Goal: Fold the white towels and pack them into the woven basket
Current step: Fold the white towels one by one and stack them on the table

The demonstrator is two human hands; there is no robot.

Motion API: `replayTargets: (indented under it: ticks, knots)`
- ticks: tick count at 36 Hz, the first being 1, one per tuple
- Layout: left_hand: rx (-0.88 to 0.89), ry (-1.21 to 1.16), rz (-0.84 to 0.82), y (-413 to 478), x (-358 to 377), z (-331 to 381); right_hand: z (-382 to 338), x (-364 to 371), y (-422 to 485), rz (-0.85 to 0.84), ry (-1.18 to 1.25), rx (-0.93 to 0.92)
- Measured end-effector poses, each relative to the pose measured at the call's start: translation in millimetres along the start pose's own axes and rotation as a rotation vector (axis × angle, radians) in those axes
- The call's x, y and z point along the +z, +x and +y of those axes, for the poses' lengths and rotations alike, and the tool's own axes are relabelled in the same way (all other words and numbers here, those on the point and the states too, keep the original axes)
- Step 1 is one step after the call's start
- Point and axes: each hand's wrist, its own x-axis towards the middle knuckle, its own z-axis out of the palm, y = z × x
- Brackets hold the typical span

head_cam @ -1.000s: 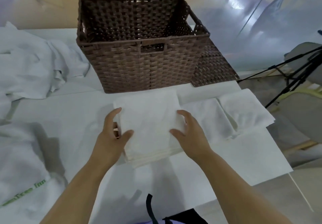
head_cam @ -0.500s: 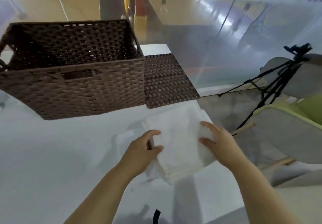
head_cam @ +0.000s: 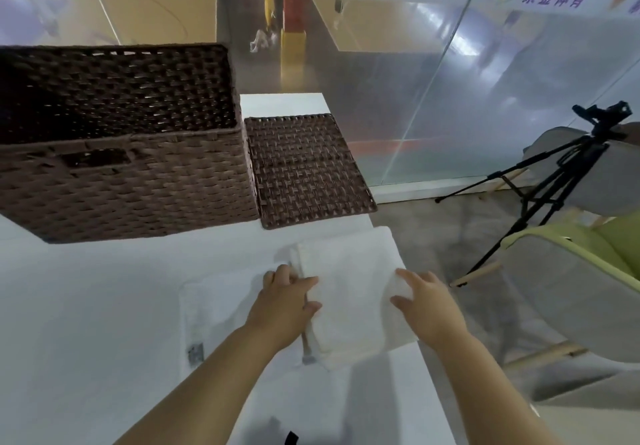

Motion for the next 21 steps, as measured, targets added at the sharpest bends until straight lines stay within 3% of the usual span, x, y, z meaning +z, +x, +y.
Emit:
replayTargets:
  ticks: [5,10,21]
  knots:
    - [0.025,0.146,-0.005,-5,-33,-4,-23,-32,8,0.067,-0.120,-0.127]
    - [-0.022,0.279,0.057,-18,-70,-24,-71,-51,14,-0.047,-0.203,-0.286]
    - [-0.365,0.225,0.104,-102,-119,-130,-203,1,11,-0.302,-0.419,-0.572]
